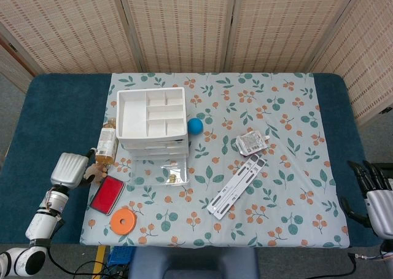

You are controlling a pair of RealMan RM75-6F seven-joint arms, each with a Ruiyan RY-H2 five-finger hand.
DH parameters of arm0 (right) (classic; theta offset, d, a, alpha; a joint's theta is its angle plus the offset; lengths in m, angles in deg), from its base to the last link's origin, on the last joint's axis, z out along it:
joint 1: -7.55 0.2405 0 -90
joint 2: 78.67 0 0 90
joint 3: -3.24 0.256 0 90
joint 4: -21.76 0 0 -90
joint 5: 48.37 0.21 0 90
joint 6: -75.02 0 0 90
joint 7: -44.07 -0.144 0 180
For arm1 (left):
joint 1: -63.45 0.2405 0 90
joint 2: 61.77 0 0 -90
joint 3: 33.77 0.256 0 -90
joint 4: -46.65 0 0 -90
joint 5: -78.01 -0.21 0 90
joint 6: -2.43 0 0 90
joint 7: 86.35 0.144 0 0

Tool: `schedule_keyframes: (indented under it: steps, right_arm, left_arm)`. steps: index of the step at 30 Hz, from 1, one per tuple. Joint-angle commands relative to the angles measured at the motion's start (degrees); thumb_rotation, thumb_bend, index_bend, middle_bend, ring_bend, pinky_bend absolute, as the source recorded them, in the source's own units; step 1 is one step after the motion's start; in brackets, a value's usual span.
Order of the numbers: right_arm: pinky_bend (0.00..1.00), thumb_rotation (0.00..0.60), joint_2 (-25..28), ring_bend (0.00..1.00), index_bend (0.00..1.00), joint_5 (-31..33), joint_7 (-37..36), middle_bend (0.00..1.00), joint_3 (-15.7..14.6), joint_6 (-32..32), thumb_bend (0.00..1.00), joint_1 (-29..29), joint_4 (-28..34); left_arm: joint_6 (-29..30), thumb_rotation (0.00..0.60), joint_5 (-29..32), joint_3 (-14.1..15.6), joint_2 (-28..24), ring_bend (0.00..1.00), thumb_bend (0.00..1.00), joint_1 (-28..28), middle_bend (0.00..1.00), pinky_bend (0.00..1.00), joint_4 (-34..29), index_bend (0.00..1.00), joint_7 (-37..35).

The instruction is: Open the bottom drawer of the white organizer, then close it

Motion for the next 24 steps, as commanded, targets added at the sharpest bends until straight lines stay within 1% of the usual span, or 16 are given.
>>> schedule_keyframes:
  steps: [1, 4, 8, 12, 15, 17, 21, 24]
  right_arm:
    - [0.02, 0.6, 0.24, 0.0, 0.0, 0.14, -0.38, 0.11, -0.16, 0.91, 0.42, 0.43, -0.23]
    - [0.02, 0.6, 0.29, 0.0, 0.0, -0.05, -0.67, 0.11, -0.51, 2.45, 0.43, 1.14, -0.29]
    - [0.02, 0.6, -0.12, 0.0, 0.0, -0.82, -0.47, 0.11, -0.81, 3.8, 0.43, 2.11, -0.22]
    - [0.02, 0.6, -0.71, 0.0, 0.0, -1.72, 0.19, 0.11, -1.05, 4.2, 0.43, 2.69, -0.18]
    - [0.02, 0.6, -1.11, 0.0, 0.0, -2.52, 0.73, 0.11, -1.29, 3.92, 0.43, 2.8, -0.11]
    - [0.02, 0.6, -1.42, 0.0, 0.0, -2.9, 0.84, 0.11, -1.55, 3.57, 0.43, 2.65, -0.21]
    - [0.02, 0.6, -2.05, 0.0, 0.0, -3.07, 1.17, 0.11, -1.85, 2.49, 0.43, 2.02, -0.24]
    - [0.02, 0.6, -2.53, 0.0, 0.0, -3.2, 1.44, 0.11, -1.98, 1.64, 0.43, 1.57, -0.26]
  left_arm:
    - [3.5, 0.6, 1.84, -0.66, -1.64, 0.77, 0.26, 2.98, 0.71, 1.0, -3.32, 0.2, -1.36]
    - [6.19, 0.6, 1.63, -0.59, -3.06, 0.69, 0.26, 5.31, 0.65, 0.99, -5.79, 0.2, -3.02]
    - [9.56, 0.6, 0.28, 0.29, -4.62, 0.63, 0.26, 8.36, 0.62, 0.92, -8.22, 0.2, -4.47]
    - [15.61, 0.6, -3.41, 0.95, -4.46, 0.6, 0.26, 12.3, 0.59, 0.86, -9.16, 0.2, -7.15]
    - [20.78, 0.6, -8.01, 1.46, -2.91, 0.6, 0.26, 14.97, 0.59, 0.81, -7.59, 0.21, -9.4]
    - [23.02, 0.6, -10.71, 2.13, -2.21, 0.59, 0.26, 16.36, 0.59, 0.81, -6.62, 0.22, -10.15]
    - [24.95, 0.6, -13.93, 3.04, -2.53, 0.59, 0.26, 17.96, 0.59, 0.81, -6.69, 0.23, -9.6]
    - [25.72, 0.6, -15.2, 3.05, -2.99, 0.59, 0.26, 18.83, 0.59, 0.81, -7.5, 0.23, -9.49]
